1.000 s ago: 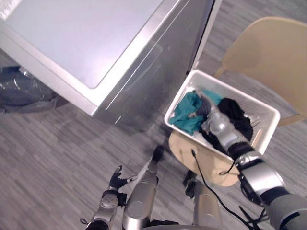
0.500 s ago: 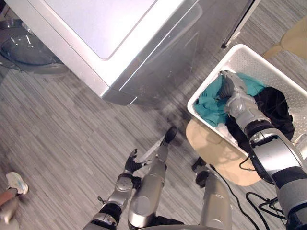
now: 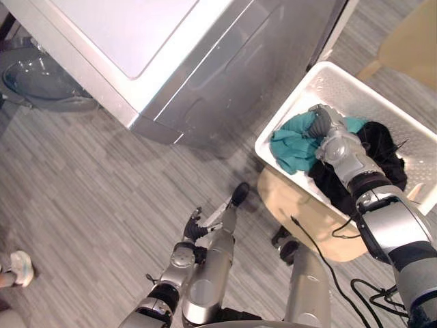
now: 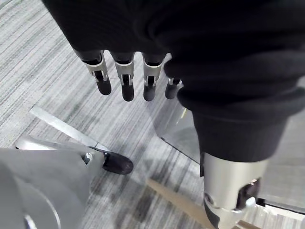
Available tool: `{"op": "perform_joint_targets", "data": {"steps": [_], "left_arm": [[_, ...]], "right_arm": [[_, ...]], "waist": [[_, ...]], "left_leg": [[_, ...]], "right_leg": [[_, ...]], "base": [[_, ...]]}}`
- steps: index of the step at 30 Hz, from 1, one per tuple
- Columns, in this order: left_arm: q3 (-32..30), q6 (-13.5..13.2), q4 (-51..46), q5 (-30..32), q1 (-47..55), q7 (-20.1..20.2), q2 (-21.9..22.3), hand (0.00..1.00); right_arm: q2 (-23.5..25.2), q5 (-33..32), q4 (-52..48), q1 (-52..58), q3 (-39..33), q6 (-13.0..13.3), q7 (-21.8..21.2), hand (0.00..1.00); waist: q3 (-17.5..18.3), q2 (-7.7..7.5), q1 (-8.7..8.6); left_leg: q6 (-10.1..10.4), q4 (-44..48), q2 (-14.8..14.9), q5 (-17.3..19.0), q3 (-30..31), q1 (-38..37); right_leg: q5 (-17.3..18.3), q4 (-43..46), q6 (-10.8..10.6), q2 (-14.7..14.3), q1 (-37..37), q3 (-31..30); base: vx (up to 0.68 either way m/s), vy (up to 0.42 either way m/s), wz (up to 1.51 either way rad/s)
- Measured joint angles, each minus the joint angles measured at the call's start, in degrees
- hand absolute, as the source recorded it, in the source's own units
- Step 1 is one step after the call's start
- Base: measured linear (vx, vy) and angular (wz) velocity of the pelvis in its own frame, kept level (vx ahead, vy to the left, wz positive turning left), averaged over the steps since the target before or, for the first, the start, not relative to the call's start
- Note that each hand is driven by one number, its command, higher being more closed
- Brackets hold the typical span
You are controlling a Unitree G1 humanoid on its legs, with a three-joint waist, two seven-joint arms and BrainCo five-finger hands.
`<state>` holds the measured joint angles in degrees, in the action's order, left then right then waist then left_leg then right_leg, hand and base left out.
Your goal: Pick up the laundry basket with both hands and put the clothes into the washing machine.
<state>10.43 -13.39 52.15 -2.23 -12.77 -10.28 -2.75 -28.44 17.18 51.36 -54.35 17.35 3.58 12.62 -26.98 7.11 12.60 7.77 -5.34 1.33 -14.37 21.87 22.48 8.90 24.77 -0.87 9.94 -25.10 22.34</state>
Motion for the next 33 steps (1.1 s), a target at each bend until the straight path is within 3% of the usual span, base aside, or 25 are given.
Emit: {"op": "perform_joint_targets", "data": {"steps": [4, 6, 9, 15, 19, 24, 25, 26, 27, 29, 30, 31, 33], "left_arm": [[-1.77, 0.70, -0.82, 0.07, 2.20, 0.13, -0.36, 0.00], [-2.12, 1.27, -0.82, 0.20, 4.44, 0.22, -1.24, 0.00], [-2.10, 1.97, -0.25, 0.83, 7.36, 0.39, -1.98, 0.00], [-3.80, 2.59, 0.16, 2.28, 11.35, 0.37, -2.07, 0.00], [-6.05, 2.98, 0.09, 2.28, 15.65, 0.36, -2.54, 0.00], [-5.88, 2.89, -3.39, 2.01, 16.46, 0.38, -3.56, 0.00], [-5.91, 2.58, -6.43, 1.81, 16.13, 0.29, -3.75, 0.00], [-5.99, 1.69, -8.44, 1.74, 15.83, 0.30, -4.09, 0.00], [-6.06, 1.40, -10.15, 1.71, 15.61, 0.28, -4.63, 0.00], [-6.31, 1.37, -12.43, 1.66, 15.71, 0.20, -5.02, 0.00], [-6.99, 1.45, -15.53, 1.64, 16.50, 0.07, -4.95, 0.00], [-7.16, 1.44, -17.05, 1.52, 17.03, -0.03, -4.79, 0.00], [-7.68, 0.83, -23.61, 0.22, 20.22, -0.29, -3.12, 0.00]], "right_arm": [[4.46, -8.14, -15.48, 8.28, -6.44, 1.74, 1.38, 1.00], [8.82, -13.66, -23.49, 15.32, -8.59, 4.03, 1.43, 1.00], [14.84, -19.06, -30.80, 24.95, -9.96, 5.21, 0.79, 1.00], [23.49, -28.86, -42.54, 37.88, -10.21, 7.79, -2.11, 1.00], [25.22, -33.97, -50.82, 45.60, -7.36, 10.25, -5.43, 1.00], [25.34, -36.09, -51.71, 46.40, -6.08, 11.63, -7.34, 1.00], [25.32, -36.09, -51.72, 46.52, -6.13, 11.66, -7.31, 1.00], [25.36, -36.04, -52.14, 46.97, -6.00, 11.66, -7.30, 1.00], [25.37, -35.98, -52.79, 47.67, -5.99, 11.79, -7.31, 1.00], [25.49, -35.53, -52.82, 47.35, -5.72, 11.83, -7.29, 1.00], [25.65, -34.20, -52.84, 46.55, -4.74, 11.84, -7.29, 1.00], [25.56, -33.75, -52.77, 46.09, -4.31, 11.84, -7.11, 1.00], [24.95, -31.53, -52.68, 43.91, -3.27, 11.81, -6.19, 1.00]], "waist": [[0.63, -1.07, -2.61], [2.43, -2.89, -4.40], [5.82, -5.62, -5.81], [12.23, -6.93, -6.97], [15.70, -7.86, -7.42], [16.18, -8.98, -8.81], [16.04, -8.55, -8.77], [16.03, -8.56, -8.86], [16.02, -8.62, -8.74], [16.08, -9.14, -8.28], [16.09, -9.35, -7.11], [16.05, -9.46, -6.49], [15.93, -8.38, -3.71]], "left_leg": [[-0.55, -0.07, 0.65, 1.02, -1.45, -3.76], [-1.18, -0.08, 1.00, 1.72, -2.41, -5.18], [-1.80, -0.07, 1.01, 2.69, -4.17, -7.64], [-2.63, -0.06, 0.71, 4.34, -9.09, -13.82], [-3.39, -0.10, 1.67, 6.54, -15.85, -17.31], [-3.55, 0.85, 1.99, 7.35, -20.02, -16.00], [-4.57, 3.04, 2.46, 7.24, -19.36, -13.54], [-4.82, 4.48, 2.52, 7.32, -17.79, -12.05], [-4.65, 5.99, 2.14, 7.15, -15.51, -11.40], [-4.42, 8.05, 1.11, 6.85, -12.89, -9.93], [-4.24, 10.34, -0.25, 6.74, -10.82, -8.09], [-4.02, 10.83, -0.52, 6.60, -10.63, -7.49], [-3.14, 11.11, 0.50, 5.85, -10.26, -5.46]], "right_leg": [[-0.48, -2.52, -0.51, -0.98, 4.15, -0.72], [-0.77, -4.38, -1.36, -1.77, 5.96, -1.56], [-1.47, -6.29, -1.65, -1.99, 8.45, -2.79], [-3.44, -10.79, -2.50, -2.64, 14.75, -6.69], [-6.51, -15.83, -3.19, -4.27, 17.05, -12.68], [-9.77, -17.74, -4.20, -4.90, 14.84, -16.68], [-9.41, -16.27, -5.55, -4.93, 14.23, -16.49], [-4.36, -5.39, -3.77, -4.66, 11.58, -17.07], [-0.02, 2.73, -3.94, -4.33, 11.56, -17.77], [4.12, 10.64, -5.19, -3.25, 13.71, -18.34], [7.59, 10.18, -5.51, -3.01, 17.11, -19.58], [8.69, 8.67, -5.20, -3.26, 17.65, -19.92], [11.72, 1.07, -2.51, -5.38, 19.58, -18.39]], "base": [[-0.01, -0.049, -0.17], [0.02, -0.039, -0.23], [0.10, -0.028, -0.22], [0.09, 0.005, -0.30], [0.00, 0.035, -0.78], [-0.09, 0.024, -0.53], [-0.17, -0.027, 0.33], [-0.13, -0.061, 0.76], [-0.03, -0.089, 0.88], [-0.03, -0.190, 1.01], [-0.12, -0.247, 0.92], [-0.20, -0.245, 0.61], [-0.29, -0.227, 0.11]]}}
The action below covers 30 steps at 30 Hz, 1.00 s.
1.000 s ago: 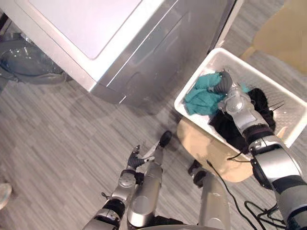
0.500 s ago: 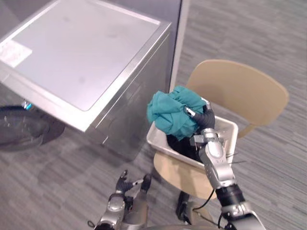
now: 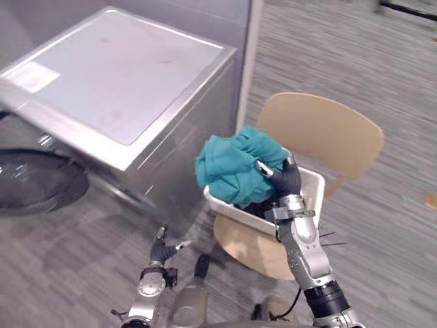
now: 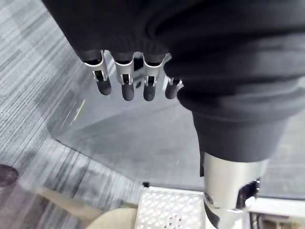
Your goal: Pick up the laundry basket with both hands and put the clothes into the washing machine.
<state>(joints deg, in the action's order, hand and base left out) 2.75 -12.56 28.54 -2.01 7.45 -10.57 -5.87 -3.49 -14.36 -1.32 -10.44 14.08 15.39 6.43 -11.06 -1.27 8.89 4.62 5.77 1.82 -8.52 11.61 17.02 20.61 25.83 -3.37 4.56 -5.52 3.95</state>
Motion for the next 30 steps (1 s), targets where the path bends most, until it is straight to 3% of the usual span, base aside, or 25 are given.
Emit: {"op": "perform_joint_targets", "data": {"steps": [1, 3, 4, 5, 6, 8, 10, 12, 14, 21, 27, 28, 30], "left_arm": [[0.47, -0.30, -1.40, -0.25, 1.54, -0.05, 1.57, 0.00], [2.21, -0.11, -3.48, -0.98, 3.93, 0.24, 2.86, 0.00], [4.74, -0.10, -6.05, -2.47, 5.15, 0.56, 3.25, 0.00], [6.28, -0.11, -6.55, -2.95, 4.83, 0.67, 3.27, 0.00], [6.85, -0.11, -6.96, -2.95, 4.41, 0.76, 3.50, 0.00], [6.94, -0.18, -13.40, -2.91, 4.43, 1.83, 3.92, 0.00], [5.81, -1.42, -19.09, -2.91, 4.24, 1.74, 3.45, 0.00], [5.76, -3.16, -22.39, -2.91, 3.32, 1.71, 3.19, 0.00], [6.41, -4.14, -23.79, -2.40, 0.97, 1.65, 2.74, 0.00], [11.21, -4.93, -27.62, 4.48, -4.63, -0.89, -4.78, 0.00], [15.55, -4.97, -27.27, 7.83, -9.51, -1.13, -6.74, 0.00], [15.95, -4.96, -26.42, 8.75, -10.54, -1.52, -6.75, 1.00], [16.73, -4.79, -25.52, 9.36, -11.53, -2.24, -6.80, 1.00]], "right_arm": [[-0.84, 0.73, 0.24, -1.81, -0.11, 0.06, 0.48, 1.00], [-1.89, 1.06, 1.10, -2.92, -0.34, 0.14, 1.48, 1.00], [-2.94, 1.70, 2.33, -3.33, -1.07, 0.17, 2.38, 1.00], [-3.15, 2.05, 3.85, -3.65, -1.85, -0.13, 2.55, 1.00], [-3.27, 2.50, 4.79, -4.13, -2.45, -0.17, 2.55, 1.00], [-5.15, 3.79, 6.94, -5.33, -3.17, -0.69, 2.72, 1.00], [-6.54, 4.50, 6.93, -5.30, -2.79, -0.71, 2.61, 1.00], [-6.77, 4.90, 6.93, -5.37, -2.90, -0.66, 2.33, 1.00], [-6.63, 5.55, 7.04, -5.40, -2.77, -0.67, 2.00, 1.00], [-3.80, 5.89, 11.34, -7.39, 1.97, -0.66, -1.08, 1.00], [-3.01, 0.17, 12.36, -9.16, 7.21, -0.80, -3.97, 1.00], [-3.04, -2.26, 12.36, -9.47, 8.14, -0.81, -4.32, 1.00], [-3.07, -5.09, 12.36, -9.57, 9.91, -0.82, -4.70, 1.00]], "waist": [[-0.46, 1.89, -0.12], [-0.49, 3.37, -0.57], [-0.70, 3.94, -0.66], [-0.72, 3.71, -0.64], [-0.87, 3.41, -0.64], [-0.99, 3.19, -2.20], [-0.58, 3.87, -2.33], [0.21, 5.17, -3.05], [0.72, 6.10, -3.42], [2.45, 4.80, -3.23], [4.03, 4.43, -3.40], [4.14, 4.41, -3.41], [5.30, 4.48, -3.44]], "left_leg": [[0.35, -0.49, 1.60, -0.86, 1.80, 1.30], [-0.91, -3.07, 3.33, -2.58, 3.39, 2.11], [-1.79, -6.29, 4.75, 0.42, 3.25, 1.93], [-3.33, -8.05, 5.25, 6.41, 0.96, 2.07], [-3.06, -7.71, 4.89, 6.64, -1.08, 2.65], [-2.85, 4.11, 0.97, 6.32, -6.35, 4.30], [-3.72, 10.55, 0.66, 7.37, -8.98, 0.61], [-2.74, 5.52, 1.92, 9.41, -9.85, -4.62], [-0.47, -2.56, 2.26, 7.85, -8.76, -8.11], [-2.05, -8.02, -0.57, 4.55, -7.34, -10.55], [-1.64, -8.24, -0.78, 4.10, -7.32, -11.26], [-1.15, -8.42, -0.69, 3.77, -7.28, -11.85], [-0.57, -9.02, -0.25, 3.36, -7.13, -12.02]], "right_leg": [[0.31, -1.93, 1.04, -1.93, 0.19, 1.34], [-0.24, -1.22, 1.99, -4.04, -1.35, 3.17], [-1.53, -1.99, 3.31, -4.92, -1.75, 4.96], [-3.53, -4.45, 4.04, -4.16, -1.61, 6.49], [-4.53, -5.69, 4.39, -3.44, -1.71, 7.47], [-7.77, -9.08, 4.49, 0.40, -1.84, 11.60], [-9.22, -10.09, 4.21, 1.68, -1.64, 13.05], [-10.09, -11.41, 3.42, 1.58, -1.27, 15.26], [-10.75, -12.29, 2.66, 1.16, -0.58, 17.34], [-13.76, -16.95, -0.39, 2.70, 2.39, 17.72], [-14.52, -18.38, -0.38, 2.47, 3.48, 16.96], [-14.62, -18.76, -0.24, 2.31, 4.11, 16.49], [-14.90, -19.39, 0.14, 1.74, 4.30, 16.39]], "base": [[-0.28, -0.183, 0.16], [-0.29, -0.180, 0.45], [-0.30, -0.174, 0.70], [-0.22, -0.095, 0.67], [-0.18, -0.050, 0.77], [-0.16, -0.043, 0.93], [-0.14, 0.003, 0.61], [-0.10, 0.061, 0.65], [-0.06, 0.107, 0.63], [-0.03, 0.111, 0.19], [0.00, 0.006, 0.00], [0.00, -0.041, -0.02], [-0.01, -0.056, -0.03]]}}
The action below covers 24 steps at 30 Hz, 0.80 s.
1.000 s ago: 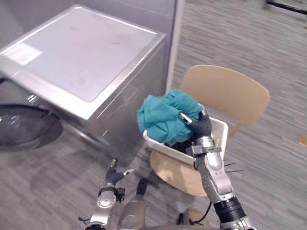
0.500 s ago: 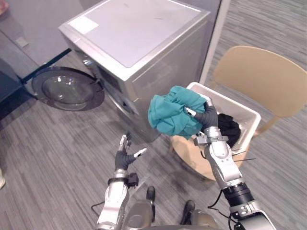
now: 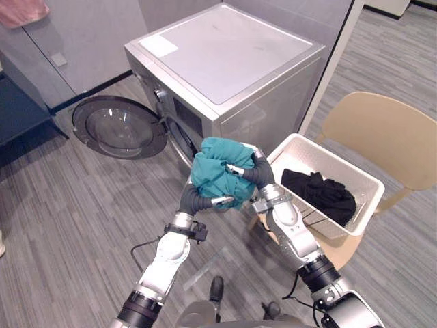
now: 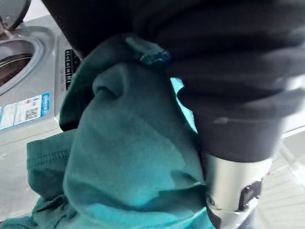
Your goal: Pick up the laundry basket with both hands and put the clothes into the washing machine.
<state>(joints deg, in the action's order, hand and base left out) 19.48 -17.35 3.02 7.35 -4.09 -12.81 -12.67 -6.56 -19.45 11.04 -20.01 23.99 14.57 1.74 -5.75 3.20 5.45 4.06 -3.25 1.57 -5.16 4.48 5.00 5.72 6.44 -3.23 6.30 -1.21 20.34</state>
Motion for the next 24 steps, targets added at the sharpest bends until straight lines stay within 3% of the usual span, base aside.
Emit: {"op": "perform_joint_targets", "data": {"steps": [3, 4, 15, 17, 24], "left_arm": [[0.67, 0.15, 1.34, 0.21, -1.10, -0.86, -0.64, 1.00], [0.68, 0.15, 1.53, 0.22, -1.13, -1.15, -0.67, 1.00], [2.26, 0.61, 4.98, 0.19, -1.09, -2.66, -0.94, 1.00], [2.03, 0.60, 5.77, 0.17, -1.04, -2.73, -0.63, 1.00], [-6.78, 0.55, 5.12, -0.72, 5.36, -2.76, 4.69, 1.00]], "right_arm": [[-0.02, -3.89, 0.00, -0.02, 3.26, 0.01, -0.91, 1.00], [-0.02, -4.29, 0.01, -0.02, 3.71, 0.02, -0.91, 0.00], [-1.91, -4.52, 1.61, 0.67, 6.35, 0.03, -0.90, 0.00], [-2.34, -2.08, 1.32, 1.36, 6.01, -0.02, -0.84, 0.00], [-3.56, 18.66, -10.90, 14.83, -2.53, -0.10, 0.67, 0.00]], "waist": [[1.72, -0.06, 0.01], [1.83, -0.07, 0.02], [2.68, -0.19, 0.04], [2.76, -0.28, 0.06], [3.01, -0.45, -0.26]], "left_leg": [[1.01, -0.70, 1.26, -0.72, 0.21, -0.09], [1.12, -0.82, 1.46, -0.81, 0.22, -0.16], [1.50, -0.83, 4.31, -1.05, 0.38, 0.05], [1.51, -0.83, 4.41, -1.05, 0.24, 0.01], [1.47, -1.84, 4.12, -1.07, -1.35, -1.16]], "right_leg": [[-0.51, -0.79, 0.81, -1.37, 0.06, -0.13], [-0.58, -0.85, 0.93, -1.58, 0.06, -0.18], [-1.48, -1.64, 2.66, -4.62, -0.16, -0.84], [-1.49, -1.59, 2.68, -4.73, -0.22, -1.05], [-1.02, -0.54, 2.63, -4.63, -0.89, -2.78]], "base": [[-0.02, -0.085, -0.03], [-0.04, -0.071, -0.05], [-0.05, -0.052, -0.04], [0.01, -0.025, -0.04], [0.05, -0.008, -0.12]]}}
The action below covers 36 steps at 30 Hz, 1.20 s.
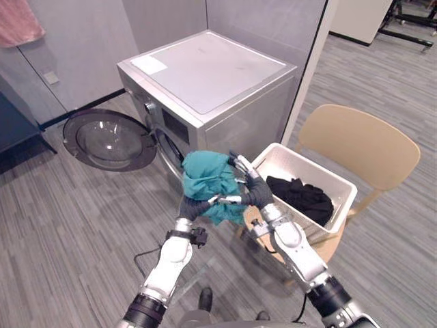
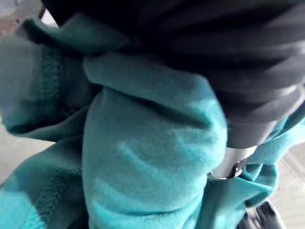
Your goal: Pick up the laundry basket with both hands and put the clothes into the washing machine.
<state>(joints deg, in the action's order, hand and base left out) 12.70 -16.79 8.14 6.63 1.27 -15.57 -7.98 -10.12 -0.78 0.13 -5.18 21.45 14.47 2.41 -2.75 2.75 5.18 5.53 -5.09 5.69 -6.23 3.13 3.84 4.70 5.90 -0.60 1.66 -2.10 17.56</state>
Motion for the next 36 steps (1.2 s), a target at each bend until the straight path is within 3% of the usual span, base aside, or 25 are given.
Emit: {"op": "perform_joint_targets", "data": {"steps": [7, 12, 16, 17, 18, 19, 20, 21, 23, 25, 27, 29, 30, 31, 32, 33, 36], "left_arm": [[-6.64, 0.01, -1.73, -4.95, 8.49, -0.61, 1.62, 1.00], [-7.94, 0.03, 0.51, -7.14, 12.12, 1.58, 1.74, 1.00], [-8.30, 0.35, 4.53, -11.01, 12.40, 3.36, 2.66, 1.00], [-8.49, 0.60, 5.48, -11.90, 12.54, 3.65, 2.91, 1.00], [-8.58, 1.16, 6.34, -12.55, 12.52, 4.27, 3.01, 1.00], [-8.62, 1.28, 6.76, -12.74, 12.49, 4.33, 3.19, 1.00], [-8.57, 1.35, 8.19, -12.85, 12.19, 4.38, 3.77, 1.00], [-8.51, 1.65, 9.41, -12.83, 12.19, 4.54, 4.15, 1.00], [-8.66, 2.06, 10.82, -12.87, 12.24, 4.91, 4.57, 1.00], [-8.85, 2.04, 12.32, -12.91, 12.09, 5.56, 4.09, 1.00], [-8.84, 2.31, 14.16, -13.00, 11.65, 5.69, 3.24, 1.00], [-8.57, 3.23, 14.60, -13.12, 12.44, 5.96, 2.90, 1.00], [-8.03, 3.72, 14.77, -12.90, 13.13, 7.10, 3.01, 1.00], [-7.91, 3.90, 14.77, -12.70, 13.17, 7.31, 3.01, 1.00], [-7.86, 4.03, 14.76, -12.66, 13.11, 7.59, 2.95, 1.00], [-7.82, 4.08, 14.79, -12.66, 12.46, 7.78, 2.26, 1.00], [-7.49, 4.03, 14.76, -12.67, 11.07, 7.77, 1.52, 1.00]], "right_arm": [[-1.21, 6.87, 0.82, 12.05, -11.31, -0.06, 1.45, 0.00], [-1.44, 8.09, 20.42, 13.44, -12.70, -2.04, 0.28, 0.00], [0.10, 8.09, 37.16, 12.54, -17.34, -3.87, 1.10, 0.00], [0.96, 7.91, 41.33, 11.70, -19.68, -4.34, 2.40, 0.00], [1.47, 7.06, 43.65, 11.47, -21.22, -4.72, 3.25, 0.00], [1.68, 6.58, 44.44, 11.34, -21.55, -4.82, 3.69, 0.00], [1.83, 5.66, 46.80, 10.35, -22.27, -4.95, 4.49, 0.00], [1.54, 5.27, 48.65, 9.61, -22.79, -5.19, 5.08, 0.00], [1.11, 4.33, 50.39, 8.74, -23.37, -6.09, 5.20, 0.00], [1.81, 4.12, 51.13, 7.82, -23.48, -6.26, 5.21, 0.00], [3.18, 4.23, 51.32, 6.26, -23.50, -6.31, 5.16, 0.00], [3.81, 4.27, 52.10, 4.89, -23.92, -6.27, 5.16, 0.00], [3.28, 4.26, 52.28, 5.29, -24.18, -6.35, 5.16, 0.00], [3.12, 4.23, 52.27, 5.64, -24.37, -6.41, 5.15, 0.00], [2.94, 4.21, 52.30, 6.36, -24.38, -6.66, 5.13, 0.00], [3.19, 4.15, 52.29, 6.73, -24.33, -6.90, 5.03, 0.00], [3.60, 3.62, 52.37, 7.03, -24.27, -7.09, 5.02, 0.00]], "waist": [[0.76, -0.10, -1.26], [0.94, -0.34, -1.19], [0.16, -0.10, -1.12], [-0.65, 0.13, -1.21], [-0.92, 0.07, -1.21], [-1.07, -0.09, -1.21], [-2.11, -0.51, -1.21], [-2.26, 0.27, -1.29], [-2.35, 1.19, -1.37], [-3.03, 0.50, -1.24], [-4.28, -1.32, -1.05], [-5.51, -3.45, -1.09], [-5.54, -3.49, -1.33], [-5.63, -3.55, -1.53], [-5.79, -3.34, -2.42], [-6.51, -2.41, -3.22], [-7.42, -1.97, -5.03]], "left_leg": [[-0.01, -0.22, -0.25, 0.05, -0.23, -0.57], [-0.02, -0.19, -0.24, 0.04, 0.44, -0.46], [-0.40, 3.64, -2.12, 0.29, 5.59, 5.24], [-2.84, 3.53, -2.58, 0.88, 5.44, 6.60], [-6.19, 3.37, -2.73, 2.84, 2.28, 7.35], [-7.60, 3.33, -2.78, 3.75, -0.06, 7.57], [-8.43, 4.49, -2.16, 4.00, -7.94, 8.58], [-8.51, 6.78, -1.40, 4.04, -15.25, 9.33], [-8.01, 8.77, -0.39, 2.21, -21.95, 9.63], [-7.35, 10.31, -2.03, 2.57, -19.81, 10.26], [-7.73, 12.40, -3.72, 4.47, -18.44, 10.57], [-8.27, 17.79, -5.64, 10.73, -17.49, 11.01], [-9.46, 21.03, -7.14, 14.14, -16.15, 10.52], [-10.16, 21.81, -7.92, 15.22, -15.40, 9.87], [-10.99, 22.40, -8.71, 16.47, -13.85, 8.36], [-11.50, 22.75, -8.80, 17.77, -11.23, 6.36], [-11.35, 19.88, -9.57, 18.28, -7.44, 1.23]], "right_leg": [[0.78, 0.32, -0.52, 0.35, 0.29, -0.34], [0.99, 0.72, -0.34, 0.35, 0.33, 0.45], [3.88, 4.40, -1.14, 2.50, -1.52, 7.26], [5.03, 5.51, -1.46, 3.58, -1.24, 10.61], [5.38, 5.30, -1.61, 4.74, -0.83, 13.49], [5.25, 4.87, -1.72, 5.44, -0.58, 15.05], [4.88, 5.09, -1.94, 7.38, -0.17, 18.45], [5.29, 5.81, -2.69, 8.57, 0.17, 21.11], [6.59, 8.37, -4.50, 10.13, 0.91, 24.44], [6.89, 8.53, -5.36, 11.56, 2.27, 24.91], [7.15, 7.83, -6.72, 12.62, 4.12, 25.40], [8.57, 13.32, -9.24, 16.55, 5.36, 26.00], [8.28, 24.41, -6.91, 21.43, 3.54, 23.78], [7.36, 29.65, -2.92, 23.11, 1.83, 20.92], [4.13, 37.35, 2.93, 24.31, -1.67, 14.63], [7.68, 44.05, -0.06, 21.11, -5.83, 5.32], [12.44, 44.72, -1.34, 14.37, -13.62, -0.59]], "base": [[0.02, -0.005, -0.02], [0.00, -0.008, 0.07], [-0.06, -0.003, 0.90], [-0.05, 0.007, 1.37], [-0.03, 0.015, 1.43], [0.06, 0.068, 1.44], [0.10, 0.084, 1.39], [0.16, 0.133, 1.35], [0.24, 0.108, 1.16], [0.21, 0.072, 0.89], [0.16, 0.111, 0.58], [0.21, 0.164, 0.46], [0.23, 0.181, 0.48], [0.28, 0.243, 0.59], [0.34, 0.229, 0.70], [0.42, 0.236, 0.84], [0.33, 0.112, 0.67]]}}
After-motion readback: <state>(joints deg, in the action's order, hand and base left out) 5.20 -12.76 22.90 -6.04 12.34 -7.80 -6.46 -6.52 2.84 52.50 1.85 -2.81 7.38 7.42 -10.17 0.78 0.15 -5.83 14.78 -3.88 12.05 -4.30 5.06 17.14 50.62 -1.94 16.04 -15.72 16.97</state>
